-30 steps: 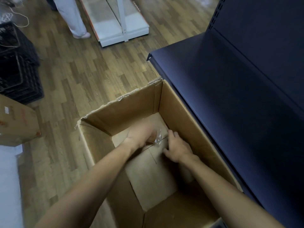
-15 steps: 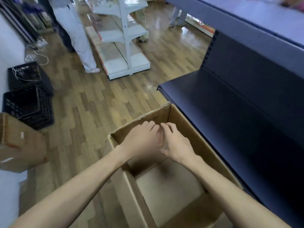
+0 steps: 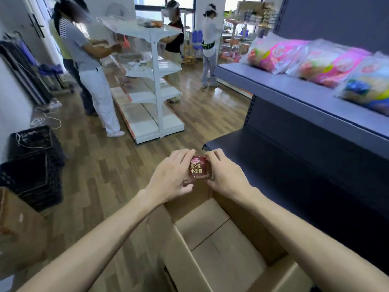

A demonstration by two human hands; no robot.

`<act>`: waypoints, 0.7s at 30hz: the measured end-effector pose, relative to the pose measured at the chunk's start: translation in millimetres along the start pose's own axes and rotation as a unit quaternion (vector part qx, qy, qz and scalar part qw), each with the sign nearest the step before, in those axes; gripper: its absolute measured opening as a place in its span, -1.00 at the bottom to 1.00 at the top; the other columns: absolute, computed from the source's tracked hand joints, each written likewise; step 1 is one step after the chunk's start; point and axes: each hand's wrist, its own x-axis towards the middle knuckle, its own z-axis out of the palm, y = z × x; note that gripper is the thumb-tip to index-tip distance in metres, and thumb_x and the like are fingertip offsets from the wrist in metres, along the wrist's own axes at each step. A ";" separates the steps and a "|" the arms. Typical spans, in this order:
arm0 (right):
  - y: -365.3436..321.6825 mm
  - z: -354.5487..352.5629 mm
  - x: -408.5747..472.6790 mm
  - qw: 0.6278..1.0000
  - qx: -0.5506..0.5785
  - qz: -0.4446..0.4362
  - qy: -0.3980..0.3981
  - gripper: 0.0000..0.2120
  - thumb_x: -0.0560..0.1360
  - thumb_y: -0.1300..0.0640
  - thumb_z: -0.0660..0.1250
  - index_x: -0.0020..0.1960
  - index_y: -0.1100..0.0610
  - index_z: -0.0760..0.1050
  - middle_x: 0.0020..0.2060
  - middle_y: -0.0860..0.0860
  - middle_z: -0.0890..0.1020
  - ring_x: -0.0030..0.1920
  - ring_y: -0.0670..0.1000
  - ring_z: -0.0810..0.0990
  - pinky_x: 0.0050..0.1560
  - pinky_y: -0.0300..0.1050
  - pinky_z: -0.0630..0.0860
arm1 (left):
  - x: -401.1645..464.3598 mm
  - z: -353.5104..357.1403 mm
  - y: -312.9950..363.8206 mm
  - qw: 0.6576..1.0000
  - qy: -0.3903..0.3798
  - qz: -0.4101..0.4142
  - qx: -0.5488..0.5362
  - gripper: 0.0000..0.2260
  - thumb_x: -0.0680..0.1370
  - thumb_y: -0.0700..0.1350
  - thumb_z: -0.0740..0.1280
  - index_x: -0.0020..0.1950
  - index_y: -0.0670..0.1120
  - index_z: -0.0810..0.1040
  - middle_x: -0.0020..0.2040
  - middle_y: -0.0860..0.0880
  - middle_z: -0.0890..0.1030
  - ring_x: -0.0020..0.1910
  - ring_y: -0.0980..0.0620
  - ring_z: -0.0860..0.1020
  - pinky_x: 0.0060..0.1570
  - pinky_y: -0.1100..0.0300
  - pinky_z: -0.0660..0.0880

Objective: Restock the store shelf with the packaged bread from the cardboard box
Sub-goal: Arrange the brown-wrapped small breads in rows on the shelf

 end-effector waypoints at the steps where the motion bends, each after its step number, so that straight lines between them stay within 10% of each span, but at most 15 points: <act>1: -2.4 -9.6 3.8 1.000 -0.011 -0.003 0.011 -0.37 0.42 -0.02 0.51 0.39 0.00 0.30 0.27 -0.01 0.43 0.10 0.03 0.55 -0.07 -0.11 0.55 | -0.6 -7.6 -2.5 1.000 0.013 -0.001 -0.003 -0.15 0.28 0.13 0.53 0.46 -0.18 0.32 0.35 -0.14 0.45 0.29 -0.11 0.45 0.24 0.01 0.50; 10: -8.6 -118.0 32.2 0.989 -0.099 -0.028 0.105 -0.45 0.37 0.05 0.51 0.23 0.05 0.31 0.15 0.00 0.41 -0.09 0.11 0.57 -0.36 -0.02 0.49 | 26.7 -88.2 -0.6 0.997 0.078 0.010 0.018 -0.13 0.32 0.11 0.50 0.51 -0.17 0.23 0.40 -0.12 0.37 0.33 -0.11 0.40 0.27 0.01 0.47; 21: 60.8 -269.5 -55.2 0.964 -0.170 0.048 0.201 -0.43 0.41 0.02 0.49 0.31 0.11 0.33 0.19 0.06 0.45 0.04 0.13 0.56 -0.26 -0.02 0.43 | 120.7 -153.1 130.6 0.980 0.155 0.122 0.029 -0.09 0.27 0.07 0.58 0.49 -0.20 0.27 0.36 -0.15 0.41 0.29 -0.14 0.45 0.25 0.00 0.48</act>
